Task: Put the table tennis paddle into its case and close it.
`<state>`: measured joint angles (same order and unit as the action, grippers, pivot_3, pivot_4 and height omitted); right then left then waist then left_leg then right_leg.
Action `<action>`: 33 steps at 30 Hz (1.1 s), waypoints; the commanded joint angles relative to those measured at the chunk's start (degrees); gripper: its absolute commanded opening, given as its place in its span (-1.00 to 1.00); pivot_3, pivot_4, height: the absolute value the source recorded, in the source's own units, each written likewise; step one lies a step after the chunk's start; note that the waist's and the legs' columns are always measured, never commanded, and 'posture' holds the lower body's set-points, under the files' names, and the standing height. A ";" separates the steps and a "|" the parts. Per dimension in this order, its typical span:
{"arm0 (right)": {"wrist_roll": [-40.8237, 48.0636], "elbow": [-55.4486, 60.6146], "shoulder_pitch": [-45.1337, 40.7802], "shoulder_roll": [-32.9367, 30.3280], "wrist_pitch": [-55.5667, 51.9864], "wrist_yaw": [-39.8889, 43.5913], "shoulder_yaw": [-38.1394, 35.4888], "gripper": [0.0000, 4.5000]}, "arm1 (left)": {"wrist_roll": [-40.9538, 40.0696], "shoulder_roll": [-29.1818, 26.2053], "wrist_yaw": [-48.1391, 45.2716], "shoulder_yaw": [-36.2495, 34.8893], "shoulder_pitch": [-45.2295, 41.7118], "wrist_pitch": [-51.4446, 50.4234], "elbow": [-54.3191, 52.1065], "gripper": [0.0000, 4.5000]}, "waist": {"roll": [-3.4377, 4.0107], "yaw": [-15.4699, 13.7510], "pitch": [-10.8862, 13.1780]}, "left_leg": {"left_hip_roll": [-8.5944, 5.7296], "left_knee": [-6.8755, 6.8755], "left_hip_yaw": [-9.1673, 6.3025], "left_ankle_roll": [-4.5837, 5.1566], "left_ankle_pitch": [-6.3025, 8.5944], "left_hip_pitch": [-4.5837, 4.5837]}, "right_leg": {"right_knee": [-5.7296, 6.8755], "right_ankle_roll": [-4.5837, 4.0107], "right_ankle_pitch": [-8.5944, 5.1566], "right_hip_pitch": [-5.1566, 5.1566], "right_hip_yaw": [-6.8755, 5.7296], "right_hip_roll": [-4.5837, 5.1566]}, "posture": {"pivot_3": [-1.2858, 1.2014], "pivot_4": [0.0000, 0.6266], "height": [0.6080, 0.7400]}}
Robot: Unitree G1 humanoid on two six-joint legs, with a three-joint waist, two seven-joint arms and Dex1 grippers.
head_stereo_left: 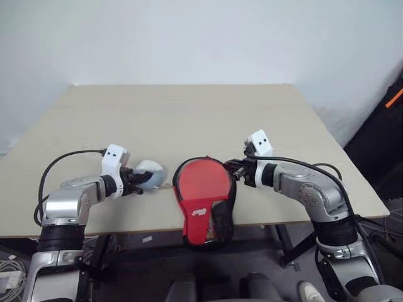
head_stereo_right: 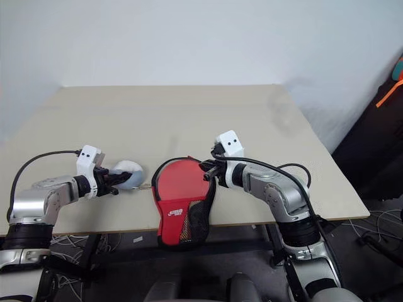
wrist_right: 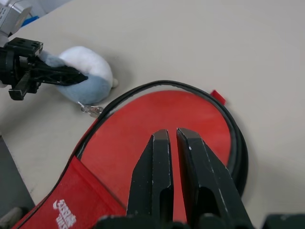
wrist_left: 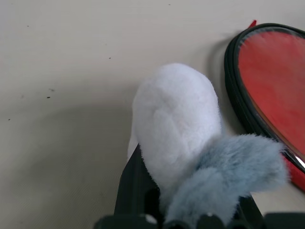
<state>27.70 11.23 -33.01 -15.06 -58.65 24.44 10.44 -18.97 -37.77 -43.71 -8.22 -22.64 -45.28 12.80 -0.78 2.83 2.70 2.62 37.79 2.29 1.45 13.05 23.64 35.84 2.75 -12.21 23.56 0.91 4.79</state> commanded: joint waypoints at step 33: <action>-16.34 -34.90 -4.85 17.46 26.27 3.88 7.31 -0.87 | 7.33 10.12 3.14 5.30 -20.92 11.72 22.02 -0.79 | -0.02 -0.27 -0.05 | -0.08 0.06 -0.11 -0.01 -0.02 0.03 | 0.04 0.02 0.01 -0.06 -0.06 -0.01 | 0.03 -1.00 1.00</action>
<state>11.72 -23.82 -37.29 1.83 -33.62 27.97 18.82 -11.76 -27.23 -40.22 -2.70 -41.10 -34.87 35.57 -0.80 2.56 2.64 2.55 37.84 2.18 1.44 13.03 23.66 35.89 2.77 -12.20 23.50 0.85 4.77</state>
